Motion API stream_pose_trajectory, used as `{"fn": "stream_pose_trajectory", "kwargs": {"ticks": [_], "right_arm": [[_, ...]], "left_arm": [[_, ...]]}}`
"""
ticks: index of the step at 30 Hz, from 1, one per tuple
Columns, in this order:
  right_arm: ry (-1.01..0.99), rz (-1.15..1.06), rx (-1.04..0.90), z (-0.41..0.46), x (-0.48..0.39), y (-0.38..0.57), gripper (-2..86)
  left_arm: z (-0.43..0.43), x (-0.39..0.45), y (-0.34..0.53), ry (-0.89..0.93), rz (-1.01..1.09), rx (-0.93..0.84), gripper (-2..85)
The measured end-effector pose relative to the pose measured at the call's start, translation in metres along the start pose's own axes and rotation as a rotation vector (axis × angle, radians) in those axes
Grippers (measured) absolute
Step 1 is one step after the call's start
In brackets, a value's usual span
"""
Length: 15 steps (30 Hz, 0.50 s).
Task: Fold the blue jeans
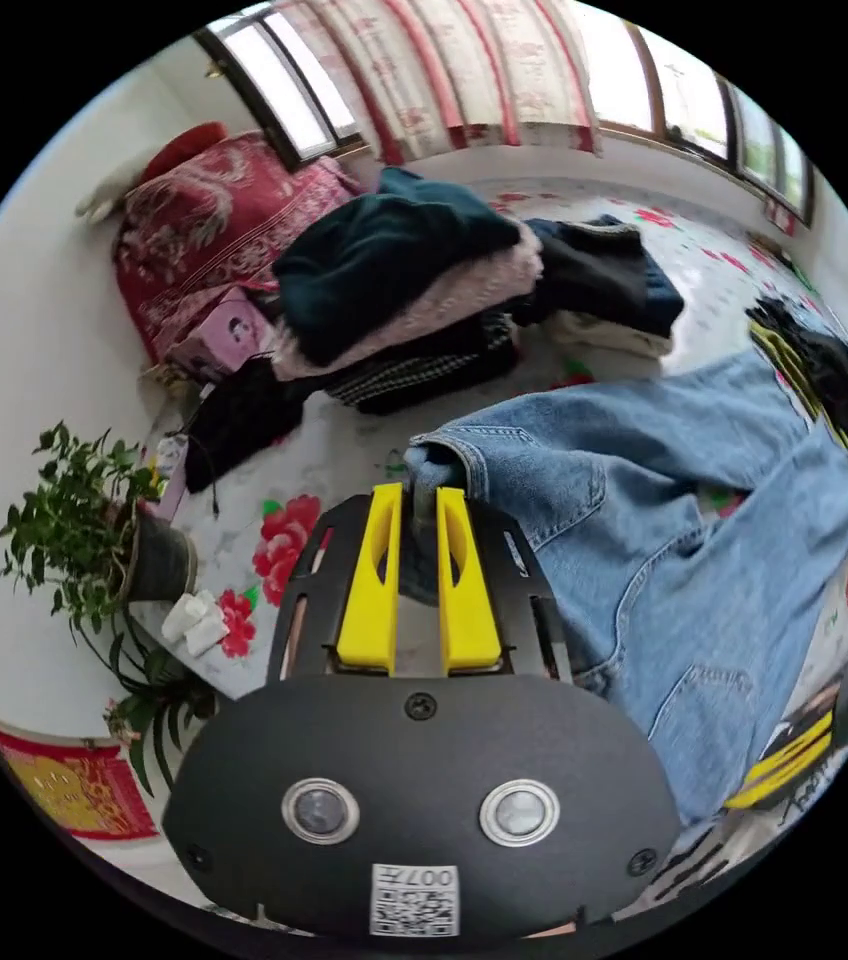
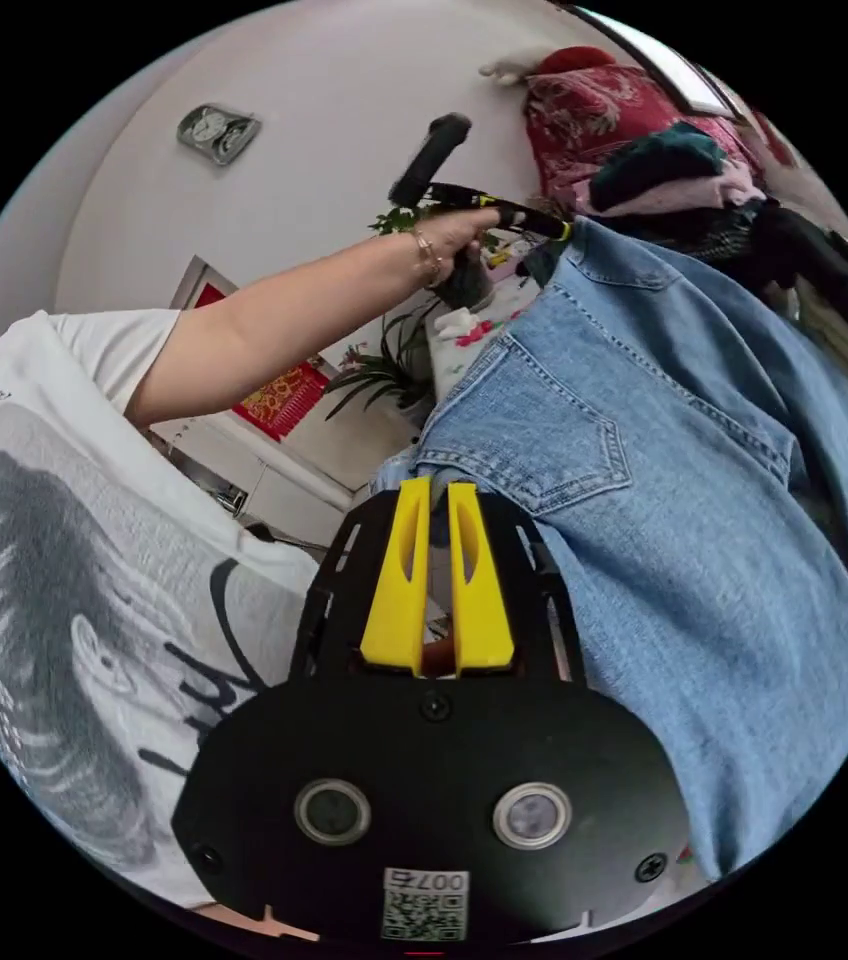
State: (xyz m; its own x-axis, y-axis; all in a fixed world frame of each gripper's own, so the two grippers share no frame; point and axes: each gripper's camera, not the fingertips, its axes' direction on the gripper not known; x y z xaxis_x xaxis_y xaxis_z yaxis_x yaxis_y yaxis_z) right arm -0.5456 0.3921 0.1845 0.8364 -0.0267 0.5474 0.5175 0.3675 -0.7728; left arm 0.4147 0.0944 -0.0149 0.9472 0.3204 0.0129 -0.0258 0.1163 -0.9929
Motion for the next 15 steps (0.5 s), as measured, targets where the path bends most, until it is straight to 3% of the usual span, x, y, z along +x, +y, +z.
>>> {"fn": "stream_pose_trajectory", "kwargs": {"ticks": [3,5,8,11,15], "right_arm": [[0.004,-0.134,-0.059,0.020,-0.017,-0.054,3.5],[0.005,-0.067,-0.048,0.013,0.000,-0.055,4.4],[0.071,0.183,0.012,-0.023,0.058,-0.008,5.8],[0.206,0.579,0.147,-0.093,0.120,0.092,6.8],[0.488,1.094,0.465,-0.202,0.124,0.251,7.9]], "left_arm": [[0.006,-0.065,0.025,-0.094,-0.219,-0.042,6.5],[0.007,-0.081,0.066,-0.060,-0.305,-0.043,7.2],[0.009,-0.082,0.155,0.027,-0.421,-0.055,7.7],[0.005,-0.068,0.247,0.056,-0.565,-0.102,7.4],[0.007,-0.057,0.341,0.187,-0.861,-0.172,8.4]]}}
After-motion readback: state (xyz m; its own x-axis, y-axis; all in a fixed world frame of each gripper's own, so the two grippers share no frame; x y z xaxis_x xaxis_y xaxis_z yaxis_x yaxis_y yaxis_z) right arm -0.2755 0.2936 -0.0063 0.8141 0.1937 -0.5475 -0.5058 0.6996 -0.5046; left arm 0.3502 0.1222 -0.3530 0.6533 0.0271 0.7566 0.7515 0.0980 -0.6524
